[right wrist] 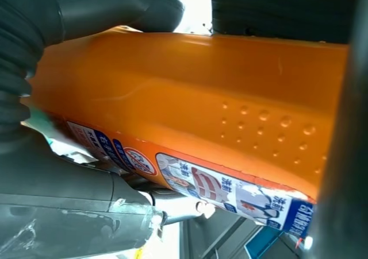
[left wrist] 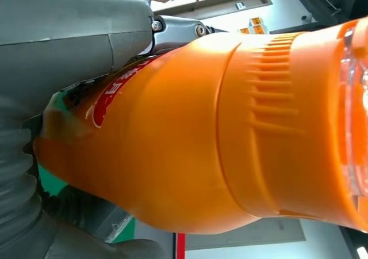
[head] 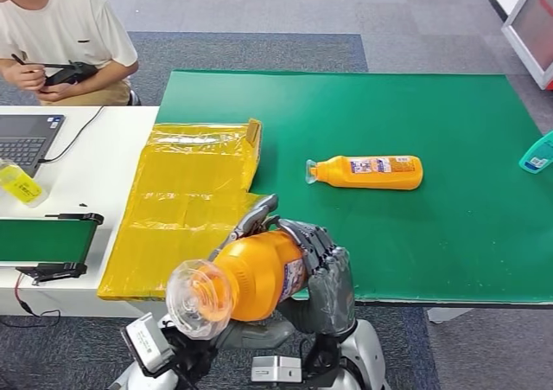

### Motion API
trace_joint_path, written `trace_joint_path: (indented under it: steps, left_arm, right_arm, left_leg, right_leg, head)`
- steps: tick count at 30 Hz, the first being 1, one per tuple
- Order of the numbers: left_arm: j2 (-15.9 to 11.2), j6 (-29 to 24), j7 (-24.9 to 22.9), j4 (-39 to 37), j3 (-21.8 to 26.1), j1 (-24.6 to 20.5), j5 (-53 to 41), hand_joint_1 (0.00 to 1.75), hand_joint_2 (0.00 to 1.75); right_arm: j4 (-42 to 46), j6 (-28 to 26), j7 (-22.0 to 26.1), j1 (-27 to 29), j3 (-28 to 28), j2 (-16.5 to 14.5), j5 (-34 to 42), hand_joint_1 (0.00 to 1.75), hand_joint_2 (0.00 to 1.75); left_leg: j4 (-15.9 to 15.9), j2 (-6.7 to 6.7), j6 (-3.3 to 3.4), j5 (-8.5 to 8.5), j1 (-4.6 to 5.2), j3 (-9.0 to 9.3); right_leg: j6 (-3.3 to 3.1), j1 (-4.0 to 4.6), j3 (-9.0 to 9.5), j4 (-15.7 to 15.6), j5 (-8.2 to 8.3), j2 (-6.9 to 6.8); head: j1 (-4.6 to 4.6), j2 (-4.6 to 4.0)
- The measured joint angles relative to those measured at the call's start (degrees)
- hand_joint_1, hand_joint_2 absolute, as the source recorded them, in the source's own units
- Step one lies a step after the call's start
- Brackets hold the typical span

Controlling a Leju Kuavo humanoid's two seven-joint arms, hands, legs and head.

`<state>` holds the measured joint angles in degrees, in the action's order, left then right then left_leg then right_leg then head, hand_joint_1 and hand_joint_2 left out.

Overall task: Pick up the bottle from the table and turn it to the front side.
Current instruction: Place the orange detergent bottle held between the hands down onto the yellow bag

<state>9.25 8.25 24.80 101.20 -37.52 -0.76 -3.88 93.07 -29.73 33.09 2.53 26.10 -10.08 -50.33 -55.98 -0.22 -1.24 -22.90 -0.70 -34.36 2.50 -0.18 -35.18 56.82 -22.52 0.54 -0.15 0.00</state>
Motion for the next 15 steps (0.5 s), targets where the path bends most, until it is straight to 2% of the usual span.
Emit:
trace_joint_path:
  steps: [1, 2, 8, 14, 15]
  left_arm:
    - [0.0, -0.1, 0.0, 0.0, -0.1, -0.1, -0.1, 1.71, 1.75]
    - [0.0, -0.2, 0.0, -0.1, -0.2, -0.2, -0.3, 1.75, 1.75]
    - [-0.1, -1.2, 0.0, -0.2, -0.7, -0.8, -1.2, 1.75, 1.75]
    - [-0.1, -2.7, 0.1, -0.5, -1.0, -1.1, -2.7, 1.75, 1.75]
    - [-0.1, -2.9, 0.1, -0.5, -1.0, -1.0, -3.0, 1.75, 1.75]
  right_arm:
    - [0.0, -0.3, -0.2, 0.0, 0.1, 0.0, -0.4, 1.75, 1.75]
    - [0.0, -0.7, -0.4, 0.0, 0.1, 0.1, -0.8, 1.75, 1.75]
    - [0.0, -2.3, -1.5, -0.1, 0.5, 0.3, -2.0, 1.75, 1.75]
    - [-0.2, -1.7, -2.8, -0.2, 0.7, 0.4, -0.3, 1.61, 1.75]
    - [-0.3, -1.3, -2.9, -0.2, 0.7, 0.5, 0.4, 1.47, 1.75]
  left_leg:
    - [0.0, 0.0, 0.0, 0.0, 0.0, 0.0]
    - [0.0, 0.0, 0.0, 0.0, 0.0, 0.0]
    - [0.0, 0.0, 0.0, 0.0, 0.0, 0.0]
    - [0.0, 0.0, 0.0, 0.0, 0.0, 0.0]
    - [0.0, 0.0, 0.0, 0.0, 0.0, 0.0]
  right_leg:
    - [0.0, 0.0, 0.0, 0.0, 0.0, 0.0]
    - [0.0, 0.0, 0.0, 0.0, 0.0, 0.0]
    - [0.0, 0.0, 0.0, 0.0, 0.0, 0.0]
    - [0.0, 0.0, 0.01, 0.0, 0.0, 0.0]
    - [0.0, 0.0, 0.01, 0.0, 0.0, 0.0]
  head:
    - [0.0, 0.0]
    - [0.0, 0.0]
    - [0.0, 0.0]
    - [0.0, 0.0]
    - [0.0, 0.0]
